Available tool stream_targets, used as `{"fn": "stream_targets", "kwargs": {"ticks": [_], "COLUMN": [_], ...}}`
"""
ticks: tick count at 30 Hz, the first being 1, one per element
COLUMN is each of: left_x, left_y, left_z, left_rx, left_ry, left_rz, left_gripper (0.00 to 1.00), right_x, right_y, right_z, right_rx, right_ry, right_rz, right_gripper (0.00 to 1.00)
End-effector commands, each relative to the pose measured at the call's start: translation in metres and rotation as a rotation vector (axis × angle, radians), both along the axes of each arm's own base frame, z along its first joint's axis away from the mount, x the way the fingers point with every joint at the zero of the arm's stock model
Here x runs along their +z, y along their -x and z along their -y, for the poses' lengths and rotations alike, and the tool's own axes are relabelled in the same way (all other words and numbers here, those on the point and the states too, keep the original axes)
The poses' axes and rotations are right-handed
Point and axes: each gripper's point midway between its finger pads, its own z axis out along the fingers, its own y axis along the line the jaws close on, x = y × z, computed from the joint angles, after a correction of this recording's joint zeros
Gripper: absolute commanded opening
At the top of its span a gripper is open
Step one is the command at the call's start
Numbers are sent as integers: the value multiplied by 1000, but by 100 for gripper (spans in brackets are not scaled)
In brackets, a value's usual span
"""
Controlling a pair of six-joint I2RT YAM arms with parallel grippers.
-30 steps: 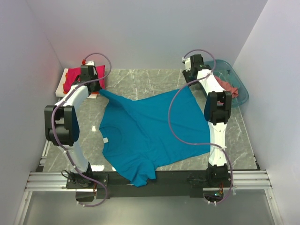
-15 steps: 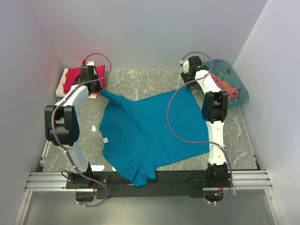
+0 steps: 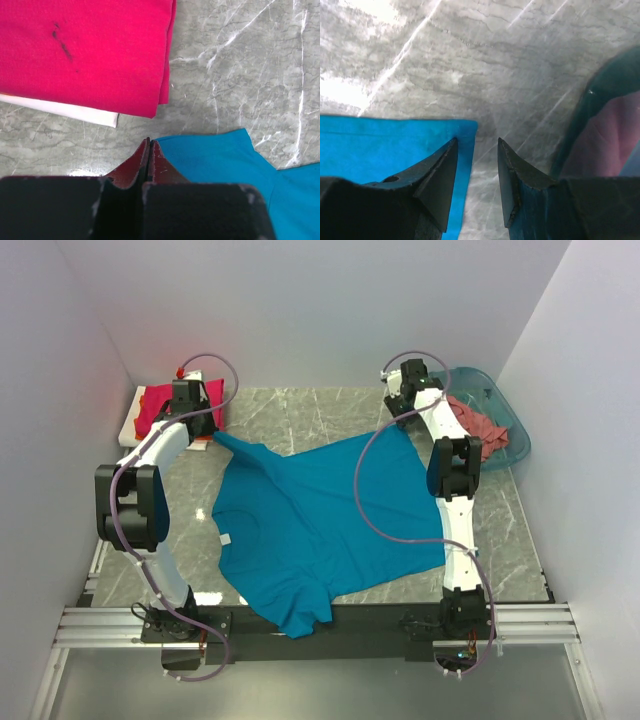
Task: Fold and stack the t-shirts
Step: Flatten the tshirt out
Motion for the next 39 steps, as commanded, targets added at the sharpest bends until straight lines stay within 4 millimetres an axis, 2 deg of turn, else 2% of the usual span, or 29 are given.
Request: {"fn": "stream_targets", "kwargs": {"ticks": [1,10,17,20,23,27,30,35,39], "left_x": [39,40,40,42,43,44,45,46,45], "left_y": [-7,-7,-7,-7,-7,-7,-7,-6,-7], "left_z": [2,2,2,2,2,2,4,6,6], "left_rx": [-16,-17,-18,-20,-20,-20,-26,-29,-30], "left_ry": [8,4,3,2,2,-2,5,11,9], "left_rz": [88,89,89,94,94,97,97,98,97], "left_gripper": [0,0,0,0,0,0,0,0,0], "right_x": [-3,-12,-27,-30,-26,-5,4,-6,-7], "right_y": [7,14,36,43,44,43,49,65,66], "right_z": [-6,-16,-23,-19,-16,-16,-17,-25,-25], "right_rx": [55,112,151,140,133,136,145,144,106], "right_ry": [22,33,10,9,-5,-48,-93,-136,-161], "right_rz": [-39,-82,-176,-198,-201,-177,-188,-257,-277], "right_gripper": [45,44,42,42,43,44,44,44,44]}}
